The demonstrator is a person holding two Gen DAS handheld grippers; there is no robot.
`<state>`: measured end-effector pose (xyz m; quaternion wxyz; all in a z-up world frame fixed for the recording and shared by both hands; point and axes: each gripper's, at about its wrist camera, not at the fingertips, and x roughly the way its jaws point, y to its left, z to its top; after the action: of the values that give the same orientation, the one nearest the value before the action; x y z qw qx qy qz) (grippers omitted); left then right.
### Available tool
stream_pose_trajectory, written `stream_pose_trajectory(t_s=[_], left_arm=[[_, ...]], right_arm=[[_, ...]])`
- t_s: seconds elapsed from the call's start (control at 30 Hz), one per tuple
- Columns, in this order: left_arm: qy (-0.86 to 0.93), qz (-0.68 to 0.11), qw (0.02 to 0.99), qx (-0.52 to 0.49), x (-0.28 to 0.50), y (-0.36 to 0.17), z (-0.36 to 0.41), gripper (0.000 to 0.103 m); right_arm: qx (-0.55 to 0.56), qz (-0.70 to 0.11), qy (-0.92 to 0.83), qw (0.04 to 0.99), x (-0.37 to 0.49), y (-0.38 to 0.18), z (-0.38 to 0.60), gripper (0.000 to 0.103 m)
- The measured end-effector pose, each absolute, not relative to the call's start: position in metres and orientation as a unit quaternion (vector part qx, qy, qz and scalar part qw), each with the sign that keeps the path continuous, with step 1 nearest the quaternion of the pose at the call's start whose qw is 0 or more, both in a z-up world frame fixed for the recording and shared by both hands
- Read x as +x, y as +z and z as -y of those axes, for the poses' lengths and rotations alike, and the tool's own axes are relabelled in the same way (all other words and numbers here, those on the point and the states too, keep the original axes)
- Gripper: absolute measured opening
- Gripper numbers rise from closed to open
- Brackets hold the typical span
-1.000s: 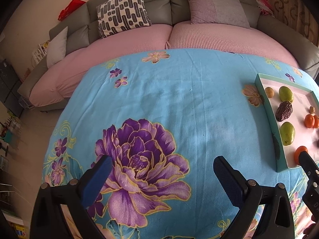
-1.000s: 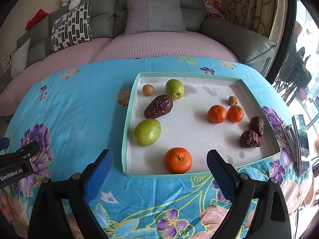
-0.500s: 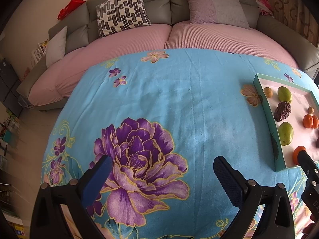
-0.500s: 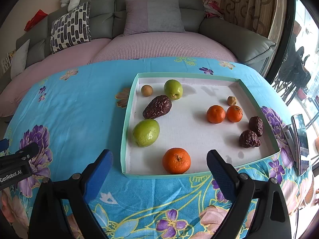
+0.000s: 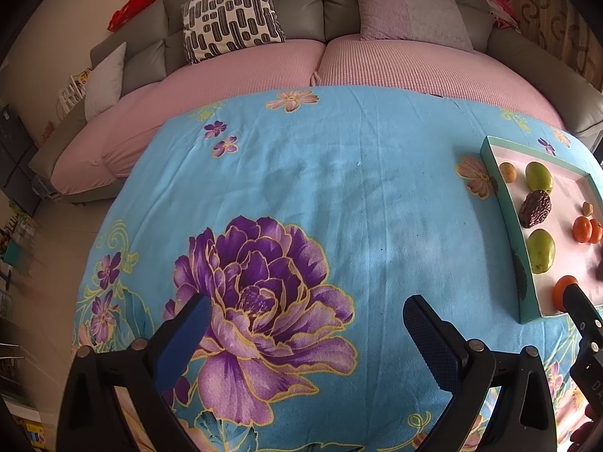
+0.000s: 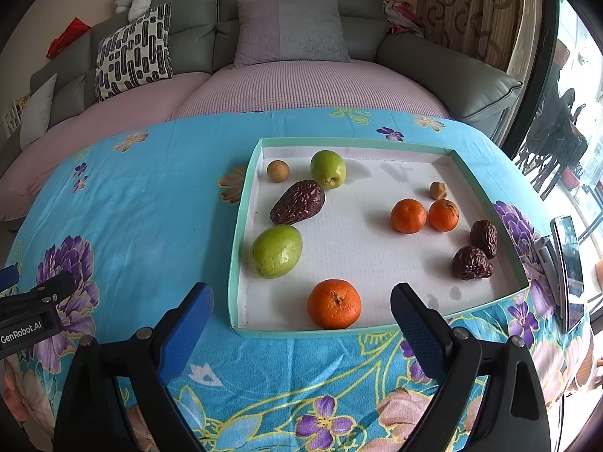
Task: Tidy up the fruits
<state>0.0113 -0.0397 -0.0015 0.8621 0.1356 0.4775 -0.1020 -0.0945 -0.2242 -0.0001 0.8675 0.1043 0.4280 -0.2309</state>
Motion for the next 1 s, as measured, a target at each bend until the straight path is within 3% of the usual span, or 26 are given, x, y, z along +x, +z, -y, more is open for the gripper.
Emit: stream_pose_trajectory(t_s=[1.0], left_arm=[[-0.099, -0.484, 0.859, 0.135, 0.0124, -0.0044, 0.0379, 0.103]], right_arm=[[0.104, -0.428, -0.230, 0.868, -0.0945, -0.0016, 0.2246, 0.095]])
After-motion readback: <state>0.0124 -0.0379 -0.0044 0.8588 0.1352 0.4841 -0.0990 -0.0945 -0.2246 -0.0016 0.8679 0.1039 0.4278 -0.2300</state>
